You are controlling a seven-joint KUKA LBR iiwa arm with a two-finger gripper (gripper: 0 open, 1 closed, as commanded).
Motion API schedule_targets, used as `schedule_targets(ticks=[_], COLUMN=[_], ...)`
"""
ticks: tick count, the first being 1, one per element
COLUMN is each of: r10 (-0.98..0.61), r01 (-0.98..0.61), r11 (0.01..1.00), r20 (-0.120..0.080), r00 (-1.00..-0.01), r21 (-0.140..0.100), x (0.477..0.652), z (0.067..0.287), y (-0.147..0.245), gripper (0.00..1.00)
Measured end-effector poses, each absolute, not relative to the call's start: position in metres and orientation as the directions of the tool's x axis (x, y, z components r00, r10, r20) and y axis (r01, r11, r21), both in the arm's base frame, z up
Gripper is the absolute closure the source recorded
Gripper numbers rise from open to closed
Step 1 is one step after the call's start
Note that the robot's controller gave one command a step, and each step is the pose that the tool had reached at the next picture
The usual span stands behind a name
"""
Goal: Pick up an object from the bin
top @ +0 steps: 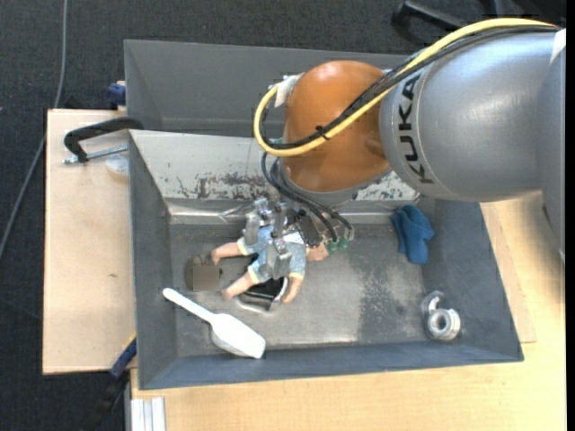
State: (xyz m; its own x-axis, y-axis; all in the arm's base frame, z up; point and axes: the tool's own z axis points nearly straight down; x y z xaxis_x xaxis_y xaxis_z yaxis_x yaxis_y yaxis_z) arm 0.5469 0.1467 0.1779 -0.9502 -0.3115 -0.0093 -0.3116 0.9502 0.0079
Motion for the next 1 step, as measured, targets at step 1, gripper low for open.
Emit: schedule_targets(ticks=[1], r10=[-0.321], r01=[-0.321], r11=[0.947], r20=[0.001], r00=[-0.947], r21=[0.008], x=[0.5467], z=[0.2169], y=[0.1429], gripper=[1.00])
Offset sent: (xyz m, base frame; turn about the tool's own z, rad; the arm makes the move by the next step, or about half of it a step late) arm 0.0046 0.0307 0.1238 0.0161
